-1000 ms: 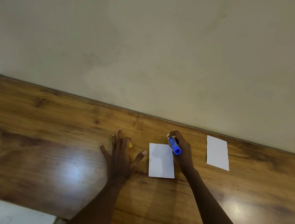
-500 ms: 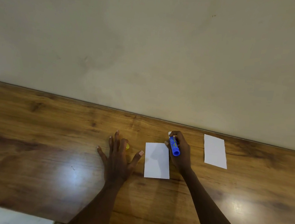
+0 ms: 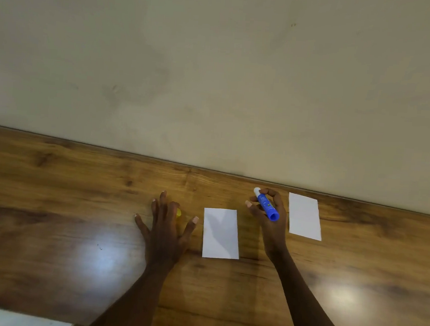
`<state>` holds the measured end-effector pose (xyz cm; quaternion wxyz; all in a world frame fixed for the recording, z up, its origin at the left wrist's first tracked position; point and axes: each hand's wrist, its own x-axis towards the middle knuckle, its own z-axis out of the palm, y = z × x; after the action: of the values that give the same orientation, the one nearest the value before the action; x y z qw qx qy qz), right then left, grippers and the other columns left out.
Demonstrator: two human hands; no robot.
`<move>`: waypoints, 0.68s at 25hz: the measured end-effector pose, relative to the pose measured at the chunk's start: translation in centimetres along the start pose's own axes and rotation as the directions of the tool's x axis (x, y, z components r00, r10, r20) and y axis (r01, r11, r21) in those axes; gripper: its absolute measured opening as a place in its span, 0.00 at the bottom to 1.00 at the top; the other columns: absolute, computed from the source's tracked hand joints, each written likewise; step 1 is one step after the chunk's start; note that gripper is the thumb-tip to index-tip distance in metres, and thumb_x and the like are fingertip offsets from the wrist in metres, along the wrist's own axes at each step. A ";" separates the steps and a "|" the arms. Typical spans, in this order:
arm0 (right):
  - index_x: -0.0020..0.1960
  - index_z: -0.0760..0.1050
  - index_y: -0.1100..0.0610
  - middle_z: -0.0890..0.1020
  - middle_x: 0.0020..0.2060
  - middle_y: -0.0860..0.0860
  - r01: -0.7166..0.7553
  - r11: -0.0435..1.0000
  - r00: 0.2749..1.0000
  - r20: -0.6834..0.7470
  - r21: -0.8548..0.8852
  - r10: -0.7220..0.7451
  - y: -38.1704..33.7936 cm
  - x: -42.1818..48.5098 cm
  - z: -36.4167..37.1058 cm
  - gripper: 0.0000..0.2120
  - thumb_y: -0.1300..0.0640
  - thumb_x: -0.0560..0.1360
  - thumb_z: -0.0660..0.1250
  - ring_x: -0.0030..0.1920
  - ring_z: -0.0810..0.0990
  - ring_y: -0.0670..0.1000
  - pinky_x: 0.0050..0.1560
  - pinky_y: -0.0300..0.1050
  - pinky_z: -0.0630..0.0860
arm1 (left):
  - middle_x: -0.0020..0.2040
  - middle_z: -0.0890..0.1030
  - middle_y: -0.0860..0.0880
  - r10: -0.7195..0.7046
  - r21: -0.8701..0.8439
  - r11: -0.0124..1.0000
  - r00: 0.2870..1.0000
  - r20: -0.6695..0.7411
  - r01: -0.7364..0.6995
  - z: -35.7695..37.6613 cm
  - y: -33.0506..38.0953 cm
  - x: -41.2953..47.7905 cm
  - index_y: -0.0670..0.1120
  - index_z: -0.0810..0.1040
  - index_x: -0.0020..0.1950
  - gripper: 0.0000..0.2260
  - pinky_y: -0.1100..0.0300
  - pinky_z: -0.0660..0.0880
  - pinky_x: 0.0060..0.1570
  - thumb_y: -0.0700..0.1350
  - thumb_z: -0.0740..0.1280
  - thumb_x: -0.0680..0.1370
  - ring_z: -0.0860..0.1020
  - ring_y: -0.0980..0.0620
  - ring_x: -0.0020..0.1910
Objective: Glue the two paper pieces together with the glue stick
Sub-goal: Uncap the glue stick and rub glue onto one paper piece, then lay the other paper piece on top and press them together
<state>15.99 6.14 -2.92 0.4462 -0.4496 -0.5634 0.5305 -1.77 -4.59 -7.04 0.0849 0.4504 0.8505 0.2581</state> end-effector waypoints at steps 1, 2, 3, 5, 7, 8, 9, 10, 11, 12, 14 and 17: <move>0.53 0.71 0.51 0.78 0.48 0.53 -0.007 1.000 1.000 0.004 0.015 0.007 -0.4 -0.5 -1.0 0.16 0.58 0.67 0.70 0.46 0.78 0.48 0.43 0.37 0.78 | 0.76 0.56 0.44 -0.003 -0.022 1.000 1.000 0.003 0.003 -0.2 0.0 0.0 0.47 0.68 0.60 0.26 0.34 0.37 0.67 0.63 0.52 0.71 0.51 0.42 0.75; 0.54 0.71 0.52 0.77 0.49 0.53 -0.010 1.000 1.000 -0.003 0.019 0.010 -0.7 -1.1 -2.3 0.16 0.56 0.68 0.68 0.46 0.78 0.48 0.44 0.39 0.77 | 0.76 0.55 0.44 -0.008 -0.052 0.999 1.000 0.002 0.008 -0.3 0.1 -0.1 0.47 0.68 0.60 0.23 0.33 0.37 0.67 0.60 0.53 0.73 0.51 0.42 0.75; 0.54 0.71 0.53 0.77 0.49 0.54 -0.012 1.000 1.000 -0.020 0.024 0.012 -1.2 -1.6 -3.8 0.14 0.55 0.69 0.66 0.45 0.77 0.49 0.44 0.40 0.76 | 0.76 0.55 0.44 -0.016 -0.085 0.996 1.000 -0.005 0.015 -0.4 0.3 -0.2 0.46 0.68 0.60 0.20 0.32 0.37 0.67 0.57 0.53 0.75 0.51 0.42 0.75; 0.52 0.71 0.54 0.75 0.48 0.55 -0.006 1.000 0.996 -0.085 0.025 0.008 -1.9 -2.3 -6.9 0.07 0.60 0.74 0.63 0.42 0.76 0.52 0.40 0.40 0.75 | 0.75 0.57 0.42 -0.031 -0.136 0.990 0.999 -0.032 0.026 -0.6 0.7 -0.7 0.44 0.70 0.59 0.18 0.29 0.37 0.65 0.53 0.53 0.76 0.52 0.41 0.74; 0.51 0.69 0.53 0.75 0.47 0.52 0.019 0.998 0.986 -0.166 -0.054 -0.028 -2.8 -2.5 -10.0 0.09 0.65 0.75 0.59 0.40 0.78 0.52 0.37 0.41 0.76 | 0.73 0.61 0.39 -0.002 -0.155 0.988 0.996 -0.086 -0.012 -0.4 2.5 -1.2 0.41 0.74 0.56 0.16 0.27 0.38 0.63 0.50 0.57 0.75 0.54 0.38 0.73; 0.52 0.66 0.53 0.74 0.47 0.51 0.025 0.995 0.977 -0.208 -0.099 -0.045 -3.2 -2.6 -11.6 0.12 0.67 0.75 0.60 0.42 0.79 0.53 0.38 0.45 0.76 | 0.72 0.63 0.39 0.030 -0.180 0.982 0.993 -0.114 -0.050 0.0 4.5 -1.4 0.41 0.77 0.55 0.13 0.26 0.39 0.62 0.47 0.62 0.75 0.56 0.37 0.73; 0.54 0.64 0.54 0.73 0.48 0.51 0.023 0.991 0.967 -0.250 -0.133 -0.056 -3.5 -2.5 -13.0 0.14 0.68 0.74 0.61 0.44 0.79 0.55 0.41 0.50 0.76 | 0.70 0.66 0.39 0.050 -0.258 0.963 0.992 -0.116 -0.078 0.7 7.0 -1.7 0.41 0.78 0.53 0.11 0.26 0.41 0.63 0.43 0.66 0.73 0.58 0.37 0.72; 0.56 0.63 0.56 0.73 0.50 0.53 0.021 0.987 0.955 -0.287 -0.161 -0.067 -3.6 -2.5 -14.4 0.18 0.69 0.72 0.64 0.45 0.79 0.58 0.44 0.53 0.76 | 0.67 0.70 0.41 0.056 -0.384 0.920 0.995 -0.085 -0.085 1.3 10.0 -2.2 0.41 0.79 0.52 0.10 0.28 0.43 0.66 0.40 0.69 0.71 0.61 0.38 0.71; 0.59 0.61 0.59 0.73 0.50 0.56 0.015 0.983 0.944 -0.320 -0.182 -0.073 -3.7 -2.5 -15.7 0.22 0.71 0.70 0.66 0.47 0.78 0.60 0.45 0.55 0.76 | 0.63 0.75 0.42 0.068 -0.514 0.855 0.998 -0.021 -0.069 2.1 13.3 -2.9 0.42 0.79 0.53 0.11 0.32 0.43 0.69 0.39 0.70 0.71 0.64 0.41 0.70; 0.61 0.60 0.60 0.74 0.50 0.59 0.000 0.981 0.935 -0.348 -0.194 -0.069 -3.5 -2.5 -16.8 0.26 0.72 0.68 0.67 0.47 0.78 0.61 0.47 0.56 0.76 | 0.60 0.77 0.43 0.089 -0.602 0.798 0.994 0.056 -0.037 2.8 16.4 -3.7 0.42 0.79 0.54 0.12 0.37 0.44 0.71 0.40 0.70 0.71 0.66 0.43 0.69; 0.60 0.62 0.60 0.77 0.47 0.62 -0.030 0.981 0.920 -0.390 -0.194 -0.049 -2.9 -3.0 -19.0 0.27 0.73 0.66 0.68 0.47 0.79 0.62 0.48 0.58 0.78 | 0.58 0.79 0.44 0.157 -0.641 0.767 0.972 0.177 -0.007 5.1 21.3 -6.1 0.45 0.77 0.56 0.12 0.41 0.48 0.72 0.42 0.68 0.73 0.71 0.45 0.66; 0.54 0.69 0.57 0.79 0.45 0.58 -0.085 0.964 0.925 -0.380 -0.253 -0.018 -0.9 -4.1 -20.6 0.22 0.72 0.65 0.69 0.46 0.80 0.58 0.45 0.52 0.81 | 0.58 0.77 0.47 0.212 -0.542 0.840 0.933 0.291 -0.022 8.9 23.8 -9.3 0.48 0.71 0.57 0.11 0.46 0.56 0.70 0.46 0.64 0.75 0.72 0.43 0.61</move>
<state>36.97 6.16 -1.35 0.4732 -0.6087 -0.5245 0.3612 24.20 2.10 -3.17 0.3349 0.4987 0.6889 0.4056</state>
